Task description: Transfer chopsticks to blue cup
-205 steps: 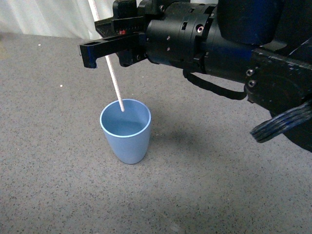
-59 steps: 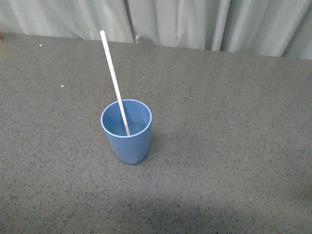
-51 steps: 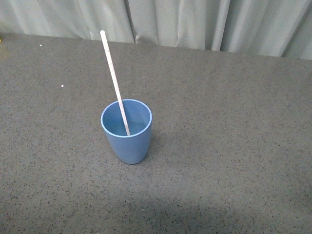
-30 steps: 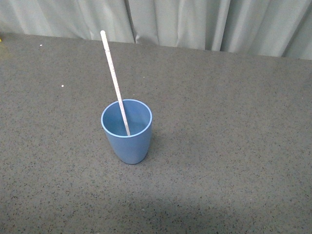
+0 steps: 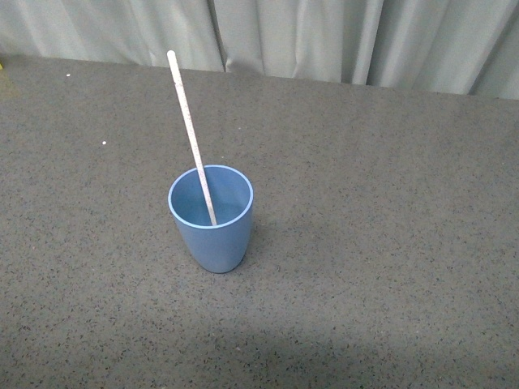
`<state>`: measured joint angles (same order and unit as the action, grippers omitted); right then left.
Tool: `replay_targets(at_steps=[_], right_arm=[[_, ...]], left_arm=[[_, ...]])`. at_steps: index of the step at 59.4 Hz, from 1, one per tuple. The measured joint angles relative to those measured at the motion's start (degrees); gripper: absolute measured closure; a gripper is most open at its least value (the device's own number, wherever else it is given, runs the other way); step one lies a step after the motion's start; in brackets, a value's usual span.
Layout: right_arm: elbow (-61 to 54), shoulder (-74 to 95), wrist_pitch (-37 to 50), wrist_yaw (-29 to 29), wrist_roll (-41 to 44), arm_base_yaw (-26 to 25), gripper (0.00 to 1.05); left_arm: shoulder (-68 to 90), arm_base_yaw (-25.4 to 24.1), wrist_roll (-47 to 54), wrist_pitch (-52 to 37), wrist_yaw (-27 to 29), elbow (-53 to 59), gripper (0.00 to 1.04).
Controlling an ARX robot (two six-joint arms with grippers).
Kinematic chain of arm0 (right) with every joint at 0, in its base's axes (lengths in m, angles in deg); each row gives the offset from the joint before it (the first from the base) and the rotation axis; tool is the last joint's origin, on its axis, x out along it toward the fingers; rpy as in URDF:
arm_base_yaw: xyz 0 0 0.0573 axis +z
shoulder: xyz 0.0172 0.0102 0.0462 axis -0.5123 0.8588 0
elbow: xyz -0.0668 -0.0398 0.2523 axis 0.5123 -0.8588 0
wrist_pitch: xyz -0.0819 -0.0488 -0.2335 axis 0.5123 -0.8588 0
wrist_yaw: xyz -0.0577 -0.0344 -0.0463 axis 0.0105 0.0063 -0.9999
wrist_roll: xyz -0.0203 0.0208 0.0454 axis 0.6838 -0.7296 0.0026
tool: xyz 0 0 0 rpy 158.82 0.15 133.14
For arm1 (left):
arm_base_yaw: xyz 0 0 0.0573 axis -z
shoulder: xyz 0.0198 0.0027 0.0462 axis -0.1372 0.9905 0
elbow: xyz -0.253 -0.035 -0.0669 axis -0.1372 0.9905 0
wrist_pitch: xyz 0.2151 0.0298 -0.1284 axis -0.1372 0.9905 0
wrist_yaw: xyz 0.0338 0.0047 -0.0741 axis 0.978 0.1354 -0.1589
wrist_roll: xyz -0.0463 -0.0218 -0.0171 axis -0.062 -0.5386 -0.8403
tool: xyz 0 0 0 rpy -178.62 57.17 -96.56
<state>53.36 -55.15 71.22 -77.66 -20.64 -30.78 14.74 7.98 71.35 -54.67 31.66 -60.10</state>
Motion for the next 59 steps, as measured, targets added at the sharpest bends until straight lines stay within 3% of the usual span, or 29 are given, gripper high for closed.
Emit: replay_targets(at_steps=[30, 36, 48, 59], right_arm=[[0.0, -7.82, -7.8, 0.02, 0.0, 0.0, 1.04], [0.04, -15.02, -17.0, 0.07, 0.02, 0.0, 1.04], [0.04, -17.42, -17.79, 0.07, 0.02, 0.0, 1.04], [0.04, -17.46, -17.79, 0.07, 0.11, 0.0, 0.75]], left_arm=[[0.0, 0.0, 0.0, 0.0, 0.0, 0.0, 0.07], [-0.02, 0.0, 0.0, 0.0, 0.0, 0.0, 0.07], [-0.04, 0.0, 0.0, 0.0, 0.0, 0.0, 0.07], [-0.04, 0.0, 0.0, 0.0, 0.02, 0.0, 0.07]])
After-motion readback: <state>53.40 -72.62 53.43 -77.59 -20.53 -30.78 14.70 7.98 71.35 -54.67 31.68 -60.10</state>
